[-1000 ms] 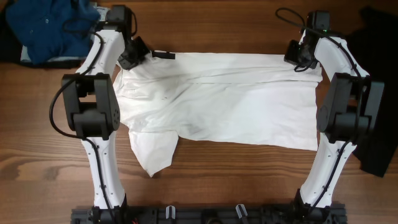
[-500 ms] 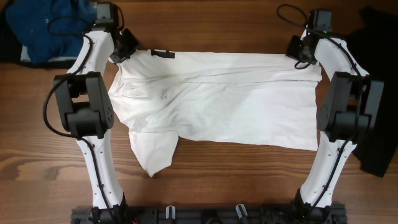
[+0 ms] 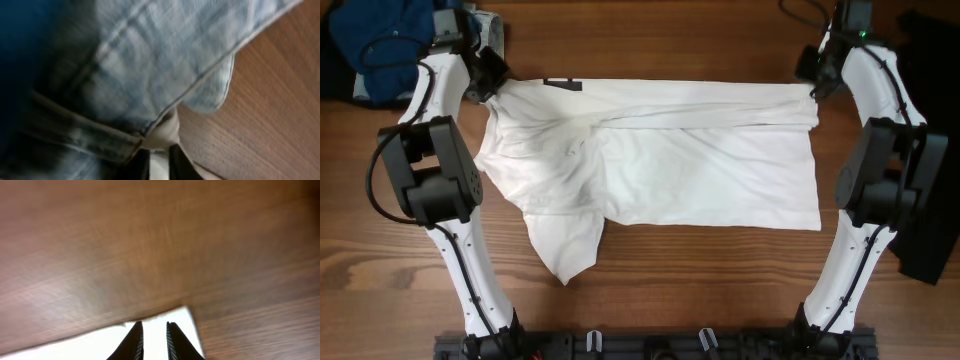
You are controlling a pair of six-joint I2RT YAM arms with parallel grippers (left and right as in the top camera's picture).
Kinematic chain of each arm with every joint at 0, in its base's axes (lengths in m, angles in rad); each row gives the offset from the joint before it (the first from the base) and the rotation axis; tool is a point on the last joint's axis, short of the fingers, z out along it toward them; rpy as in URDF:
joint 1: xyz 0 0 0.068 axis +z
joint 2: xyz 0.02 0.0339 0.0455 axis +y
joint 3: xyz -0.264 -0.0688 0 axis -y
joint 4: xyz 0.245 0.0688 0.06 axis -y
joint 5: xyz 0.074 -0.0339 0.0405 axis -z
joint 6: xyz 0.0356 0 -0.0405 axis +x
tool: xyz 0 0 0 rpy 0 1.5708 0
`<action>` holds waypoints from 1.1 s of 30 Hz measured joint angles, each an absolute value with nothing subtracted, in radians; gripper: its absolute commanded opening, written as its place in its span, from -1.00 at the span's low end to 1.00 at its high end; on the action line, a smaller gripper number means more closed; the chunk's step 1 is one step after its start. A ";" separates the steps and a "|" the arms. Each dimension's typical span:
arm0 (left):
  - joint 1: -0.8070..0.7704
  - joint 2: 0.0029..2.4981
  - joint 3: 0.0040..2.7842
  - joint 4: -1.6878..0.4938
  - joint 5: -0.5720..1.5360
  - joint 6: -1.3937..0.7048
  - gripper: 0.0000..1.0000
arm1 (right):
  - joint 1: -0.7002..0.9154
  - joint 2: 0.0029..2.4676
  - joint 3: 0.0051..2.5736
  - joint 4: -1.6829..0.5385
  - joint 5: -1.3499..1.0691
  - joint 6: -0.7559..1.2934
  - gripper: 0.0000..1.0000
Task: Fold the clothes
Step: 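Release the shirt and lift both grippers away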
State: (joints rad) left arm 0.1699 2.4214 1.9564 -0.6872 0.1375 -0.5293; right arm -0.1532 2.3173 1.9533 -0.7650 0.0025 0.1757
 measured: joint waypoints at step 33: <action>0.166 1.662 1.950 -1.276 0.008 -0.491 1.00 | -0.137 1.913 2.132 -1.322 -0.105 0.318 0.99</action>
